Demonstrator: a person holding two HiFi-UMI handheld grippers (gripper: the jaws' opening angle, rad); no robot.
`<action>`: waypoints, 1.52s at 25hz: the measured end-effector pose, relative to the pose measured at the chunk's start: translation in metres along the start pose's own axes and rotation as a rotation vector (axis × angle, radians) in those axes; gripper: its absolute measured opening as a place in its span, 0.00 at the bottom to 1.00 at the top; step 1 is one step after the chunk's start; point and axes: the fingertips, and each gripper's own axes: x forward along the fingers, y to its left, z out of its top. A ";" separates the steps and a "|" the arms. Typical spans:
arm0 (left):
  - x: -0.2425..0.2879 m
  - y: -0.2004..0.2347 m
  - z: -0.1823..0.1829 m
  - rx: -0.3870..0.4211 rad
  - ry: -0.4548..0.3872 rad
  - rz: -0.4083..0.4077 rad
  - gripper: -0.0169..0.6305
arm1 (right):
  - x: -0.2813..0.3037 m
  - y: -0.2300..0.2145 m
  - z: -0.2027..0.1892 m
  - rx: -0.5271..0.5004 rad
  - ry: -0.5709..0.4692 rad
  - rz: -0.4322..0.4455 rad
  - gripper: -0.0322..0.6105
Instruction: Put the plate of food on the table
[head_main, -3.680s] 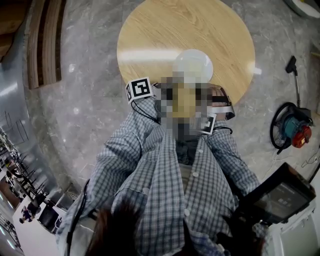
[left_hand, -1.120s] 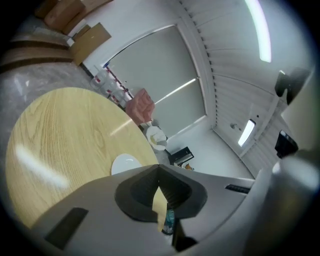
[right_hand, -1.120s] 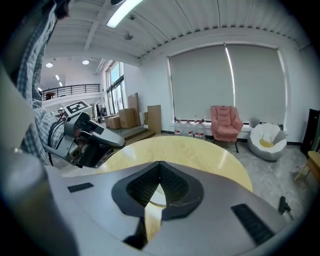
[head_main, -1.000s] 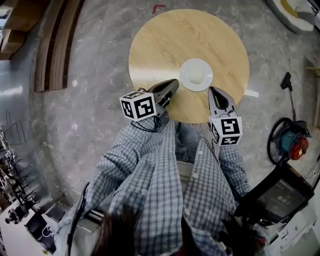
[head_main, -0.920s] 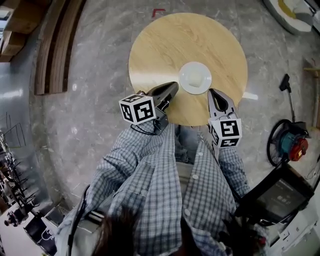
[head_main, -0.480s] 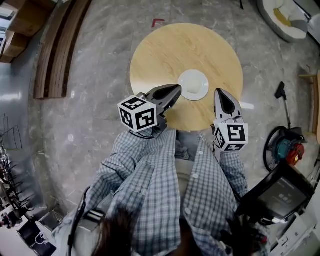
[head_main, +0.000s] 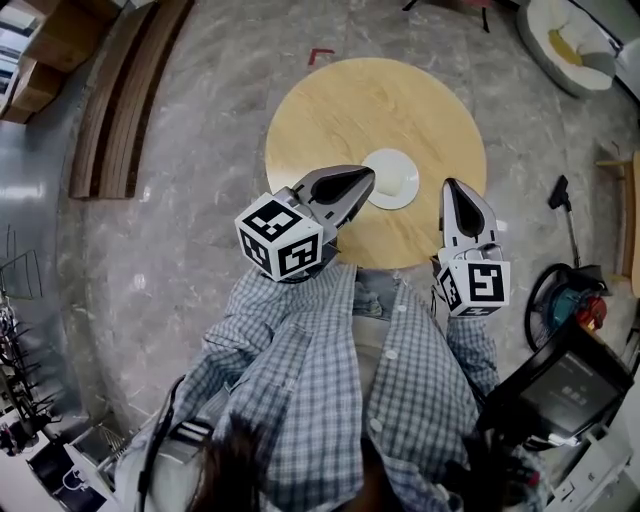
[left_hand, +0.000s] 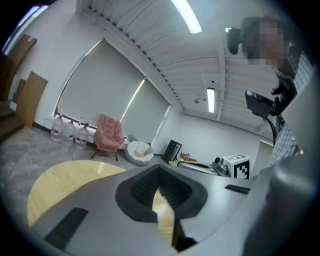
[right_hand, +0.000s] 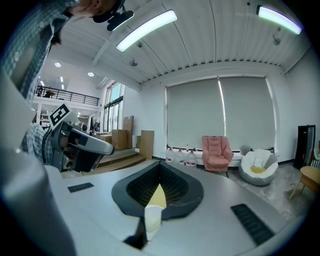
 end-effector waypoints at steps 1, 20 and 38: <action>0.001 -0.003 0.000 0.022 0.005 0.001 0.04 | 0.000 0.001 0.003 -0.015 -0.004 0.004 0.06; 0.005 -0.011 -0.006 -0.043 -0.004 -0.028 0.04 | 0.001 0.011 -0.001 -0.047 0.026 0.047 0.06; 0.013 -0.006 -0.005 -0.075 0.003 -0.030 0.04 | 0.006 0.006 -0.011 -0.058 0.071 0.048 0.06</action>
